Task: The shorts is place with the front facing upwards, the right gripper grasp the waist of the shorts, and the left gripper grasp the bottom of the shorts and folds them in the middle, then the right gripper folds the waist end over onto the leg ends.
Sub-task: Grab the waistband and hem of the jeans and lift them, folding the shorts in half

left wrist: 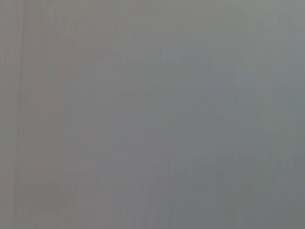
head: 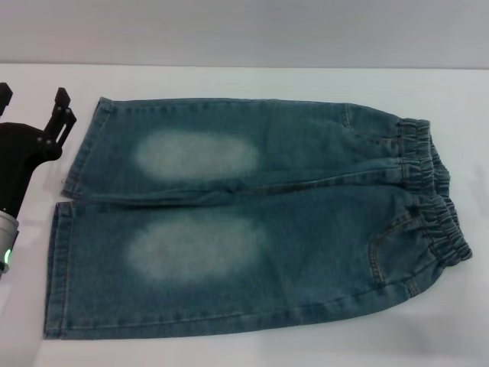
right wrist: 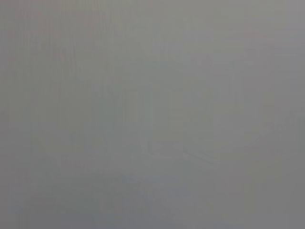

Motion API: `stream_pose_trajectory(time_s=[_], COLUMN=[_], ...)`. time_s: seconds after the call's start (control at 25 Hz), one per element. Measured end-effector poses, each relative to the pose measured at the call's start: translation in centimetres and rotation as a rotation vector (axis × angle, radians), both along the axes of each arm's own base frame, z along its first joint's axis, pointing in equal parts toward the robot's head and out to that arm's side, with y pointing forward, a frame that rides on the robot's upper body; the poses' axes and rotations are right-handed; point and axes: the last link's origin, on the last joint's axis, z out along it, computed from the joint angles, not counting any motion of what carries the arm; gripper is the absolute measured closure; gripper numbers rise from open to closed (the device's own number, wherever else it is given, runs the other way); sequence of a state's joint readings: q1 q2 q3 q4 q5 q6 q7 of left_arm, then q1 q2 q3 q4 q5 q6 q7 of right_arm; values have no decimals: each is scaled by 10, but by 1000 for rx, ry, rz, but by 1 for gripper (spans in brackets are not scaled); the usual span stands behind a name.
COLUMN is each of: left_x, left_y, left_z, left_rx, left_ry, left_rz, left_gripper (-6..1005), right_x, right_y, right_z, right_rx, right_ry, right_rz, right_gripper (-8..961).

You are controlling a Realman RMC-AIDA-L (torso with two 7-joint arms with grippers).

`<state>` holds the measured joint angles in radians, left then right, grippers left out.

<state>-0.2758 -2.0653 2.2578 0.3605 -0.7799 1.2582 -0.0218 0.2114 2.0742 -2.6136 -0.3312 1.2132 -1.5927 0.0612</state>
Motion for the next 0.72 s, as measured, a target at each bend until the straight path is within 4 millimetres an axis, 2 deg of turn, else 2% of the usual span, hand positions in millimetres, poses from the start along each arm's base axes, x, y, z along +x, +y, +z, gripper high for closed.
stream_pose_trajectory(time_s=[0.32, 0.48, 0.52, 0.56, 0.6, 0.72], left_x=[-1, 5, 6, 12, 12, 19], left_y=[2, 11, 13, 24, 24, 43], left_z=[-1, -7, -7, -6, -6, -1], left_rx=[-11, -56, -62, -85, -85, -124], left_ry=[25, 3, -1, -15, -15, -19], left_rz=[7, 23, 25, 37, 37, 74], left_gripper=[172, 173, 174, 174, 174, 175], right_x=[-8, -16, -18, -21, -24, -34], right_y=[0, 7, 11, 18, 28, 58], right_z=[-3, -9, -9, -8, -7, 0], right_rx=[0, -52, -67, -79, -110, -214], right_ry=[22, 14, 17, 28, 44, 78], right_rz=[27, 72, 77, 83, 87, 85], right_gripper=[134, 135, 135, 136, 136, 137])
